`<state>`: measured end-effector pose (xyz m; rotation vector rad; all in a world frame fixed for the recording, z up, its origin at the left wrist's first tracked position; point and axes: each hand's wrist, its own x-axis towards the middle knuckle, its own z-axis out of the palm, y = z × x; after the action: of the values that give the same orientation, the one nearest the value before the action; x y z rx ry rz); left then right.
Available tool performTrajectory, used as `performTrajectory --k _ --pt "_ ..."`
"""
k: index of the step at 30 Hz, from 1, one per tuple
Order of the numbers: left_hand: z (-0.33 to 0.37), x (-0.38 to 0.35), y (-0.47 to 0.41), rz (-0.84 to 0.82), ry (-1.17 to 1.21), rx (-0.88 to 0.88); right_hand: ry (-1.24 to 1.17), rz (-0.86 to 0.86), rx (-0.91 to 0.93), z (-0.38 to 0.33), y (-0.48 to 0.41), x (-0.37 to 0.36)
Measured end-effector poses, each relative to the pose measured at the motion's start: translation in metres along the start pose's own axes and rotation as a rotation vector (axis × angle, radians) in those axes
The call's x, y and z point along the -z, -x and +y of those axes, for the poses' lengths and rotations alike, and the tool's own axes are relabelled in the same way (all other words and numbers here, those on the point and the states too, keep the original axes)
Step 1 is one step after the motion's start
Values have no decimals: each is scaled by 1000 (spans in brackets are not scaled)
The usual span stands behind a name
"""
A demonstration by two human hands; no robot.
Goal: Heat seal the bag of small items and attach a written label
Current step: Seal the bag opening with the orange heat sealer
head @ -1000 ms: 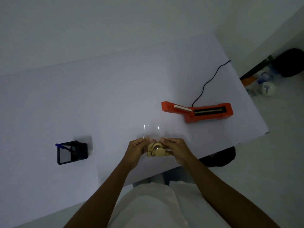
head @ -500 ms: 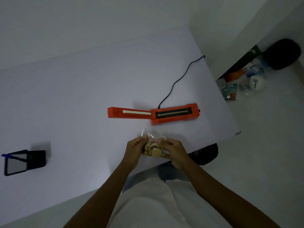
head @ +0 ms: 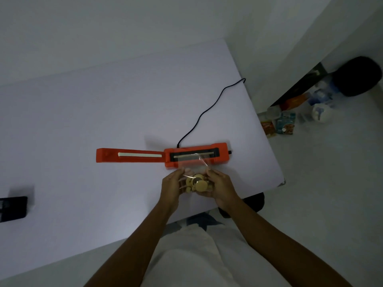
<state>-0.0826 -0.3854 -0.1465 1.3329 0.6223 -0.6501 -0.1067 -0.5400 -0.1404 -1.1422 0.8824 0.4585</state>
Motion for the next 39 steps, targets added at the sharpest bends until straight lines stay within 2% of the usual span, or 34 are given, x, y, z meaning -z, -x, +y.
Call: performTrajectory --k 14,20,27,39 --pt "6 -11 -14 71 -12 -54 -16 -42 -59 -19 -14 3" --pt "9 -11 -16 93 23 20 -43 -58 -106 -15 -19 2" --pt "9 -10 -15 102 50 91 -23 -54 -59 -15 -18 3" --pt "7 -9 -9 83 50 98 54 -20 -38 -11 -19 2"
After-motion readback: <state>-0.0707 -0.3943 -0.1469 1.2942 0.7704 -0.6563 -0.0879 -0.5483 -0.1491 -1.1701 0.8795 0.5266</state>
